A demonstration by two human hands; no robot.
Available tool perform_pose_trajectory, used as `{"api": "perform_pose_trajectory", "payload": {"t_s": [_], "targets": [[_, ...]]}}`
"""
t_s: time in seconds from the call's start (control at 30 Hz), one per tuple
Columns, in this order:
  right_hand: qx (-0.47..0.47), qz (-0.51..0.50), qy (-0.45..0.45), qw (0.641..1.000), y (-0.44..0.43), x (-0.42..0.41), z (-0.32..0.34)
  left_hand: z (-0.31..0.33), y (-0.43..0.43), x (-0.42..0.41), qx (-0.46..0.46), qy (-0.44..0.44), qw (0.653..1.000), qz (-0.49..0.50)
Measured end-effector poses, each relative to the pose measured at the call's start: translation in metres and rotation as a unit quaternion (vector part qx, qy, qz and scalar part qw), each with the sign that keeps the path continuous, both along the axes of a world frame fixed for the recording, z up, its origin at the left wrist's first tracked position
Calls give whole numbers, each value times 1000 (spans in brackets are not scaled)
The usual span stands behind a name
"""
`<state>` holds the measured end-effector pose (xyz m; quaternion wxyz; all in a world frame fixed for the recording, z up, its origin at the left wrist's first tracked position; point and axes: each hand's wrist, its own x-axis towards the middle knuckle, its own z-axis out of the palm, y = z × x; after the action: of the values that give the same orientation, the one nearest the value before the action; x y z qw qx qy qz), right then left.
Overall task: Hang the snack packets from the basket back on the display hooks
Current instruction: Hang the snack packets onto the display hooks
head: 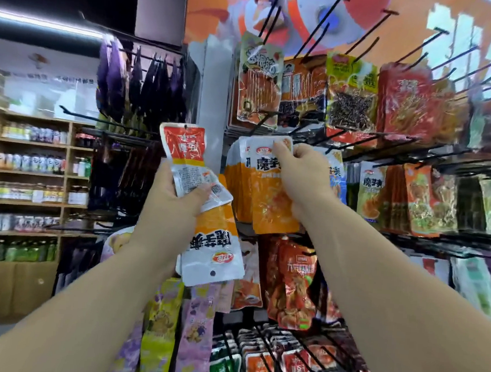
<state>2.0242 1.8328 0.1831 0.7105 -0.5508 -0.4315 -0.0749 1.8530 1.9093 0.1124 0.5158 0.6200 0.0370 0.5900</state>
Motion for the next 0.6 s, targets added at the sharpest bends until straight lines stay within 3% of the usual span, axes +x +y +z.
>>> {"api": "perform_pose_trajectory", "payload": {"t_s": [0.6], "targets": [[26, 72, 42, 996, 35, 6, 25, -2, 15, 15, 2, -7, 999, 39]]}}
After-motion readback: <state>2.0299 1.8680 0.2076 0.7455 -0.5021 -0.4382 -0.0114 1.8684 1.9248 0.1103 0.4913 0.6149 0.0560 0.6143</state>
